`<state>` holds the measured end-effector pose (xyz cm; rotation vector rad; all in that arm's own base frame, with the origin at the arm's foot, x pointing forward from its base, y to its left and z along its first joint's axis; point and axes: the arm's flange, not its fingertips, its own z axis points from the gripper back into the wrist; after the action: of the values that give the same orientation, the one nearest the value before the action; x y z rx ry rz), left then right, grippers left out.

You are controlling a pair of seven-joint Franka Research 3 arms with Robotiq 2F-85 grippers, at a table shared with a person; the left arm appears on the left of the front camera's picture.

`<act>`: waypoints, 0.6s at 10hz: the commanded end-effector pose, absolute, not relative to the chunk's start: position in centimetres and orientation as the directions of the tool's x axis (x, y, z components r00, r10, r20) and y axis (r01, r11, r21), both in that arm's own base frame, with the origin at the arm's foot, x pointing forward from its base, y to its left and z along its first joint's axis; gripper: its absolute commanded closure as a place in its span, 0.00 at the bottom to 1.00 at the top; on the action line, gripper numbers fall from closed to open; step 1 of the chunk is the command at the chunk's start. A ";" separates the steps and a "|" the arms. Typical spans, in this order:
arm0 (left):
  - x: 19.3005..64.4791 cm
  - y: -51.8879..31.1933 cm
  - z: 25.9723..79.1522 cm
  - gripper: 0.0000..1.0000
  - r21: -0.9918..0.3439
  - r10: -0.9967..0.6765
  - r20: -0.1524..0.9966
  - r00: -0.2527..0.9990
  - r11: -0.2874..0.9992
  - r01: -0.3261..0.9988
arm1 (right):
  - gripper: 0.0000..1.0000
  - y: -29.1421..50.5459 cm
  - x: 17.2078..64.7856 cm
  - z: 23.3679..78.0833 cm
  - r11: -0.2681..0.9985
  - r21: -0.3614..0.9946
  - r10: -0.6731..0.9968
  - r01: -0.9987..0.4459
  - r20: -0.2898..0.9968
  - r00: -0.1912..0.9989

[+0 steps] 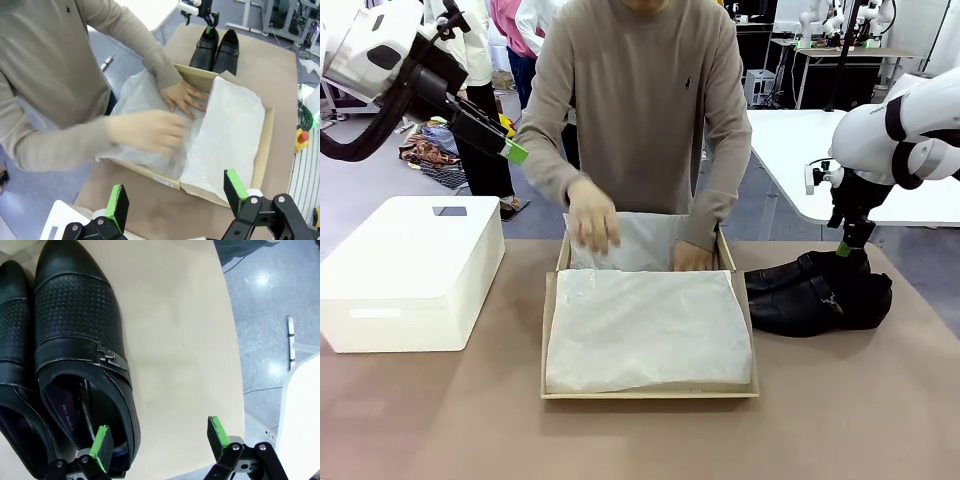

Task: Pack the shoes into the box.
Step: Place one shoe of the Shoes into the Shoes Box.

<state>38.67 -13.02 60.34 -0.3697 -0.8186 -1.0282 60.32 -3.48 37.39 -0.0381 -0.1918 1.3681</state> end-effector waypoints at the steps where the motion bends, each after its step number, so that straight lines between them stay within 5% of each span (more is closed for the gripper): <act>1: 38.7 -12.8 59.9 0.00 0.098 -0.607 0.757 0.242 0.472 0.876 | 0.00 -3.9 61.1 37.0 0.173 -0.147 0.978 -0.974 0.146 0.152; 6: 38.7 -12.8 59.9 0.00 0.098 -0.607 0.757 0.242 0.472 0.876 | 0.00 -3.2 61.9 34.6 0.161 -0.121 0.982 -0.980 0.117 0.146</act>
<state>38.67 -13.01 60.34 -0.3696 -0.8185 -1.0282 61.17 -2.73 34.63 -0.0053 -0.1647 1.3842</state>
